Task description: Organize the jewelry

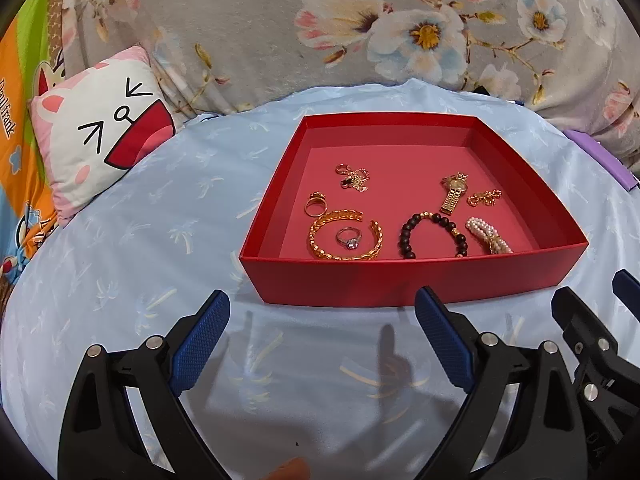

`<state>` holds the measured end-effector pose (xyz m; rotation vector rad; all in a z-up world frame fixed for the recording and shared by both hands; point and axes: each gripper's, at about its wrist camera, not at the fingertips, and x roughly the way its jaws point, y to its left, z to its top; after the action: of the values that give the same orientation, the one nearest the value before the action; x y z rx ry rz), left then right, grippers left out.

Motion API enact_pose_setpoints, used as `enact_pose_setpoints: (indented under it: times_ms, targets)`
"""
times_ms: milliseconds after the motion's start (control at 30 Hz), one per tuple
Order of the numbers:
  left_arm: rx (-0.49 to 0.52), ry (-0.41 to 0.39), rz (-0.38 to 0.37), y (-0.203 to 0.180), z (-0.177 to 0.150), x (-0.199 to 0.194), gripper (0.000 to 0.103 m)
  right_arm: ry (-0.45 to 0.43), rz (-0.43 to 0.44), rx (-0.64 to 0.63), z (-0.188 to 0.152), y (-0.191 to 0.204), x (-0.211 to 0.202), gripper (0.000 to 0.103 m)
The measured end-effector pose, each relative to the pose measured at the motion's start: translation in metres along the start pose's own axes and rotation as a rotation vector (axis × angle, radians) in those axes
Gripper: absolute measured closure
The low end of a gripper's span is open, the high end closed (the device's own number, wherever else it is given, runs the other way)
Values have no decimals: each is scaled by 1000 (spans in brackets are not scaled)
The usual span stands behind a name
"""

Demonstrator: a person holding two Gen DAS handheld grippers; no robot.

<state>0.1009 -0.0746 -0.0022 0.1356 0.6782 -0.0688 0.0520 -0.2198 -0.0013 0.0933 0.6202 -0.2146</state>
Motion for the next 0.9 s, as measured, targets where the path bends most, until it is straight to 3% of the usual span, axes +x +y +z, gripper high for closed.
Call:
enact_pose_setpoints:
  times_ms: [900]
  targets:
    - [-18,-50,30,3,9,1,16,-2,-11,-10,6,6,10,29]
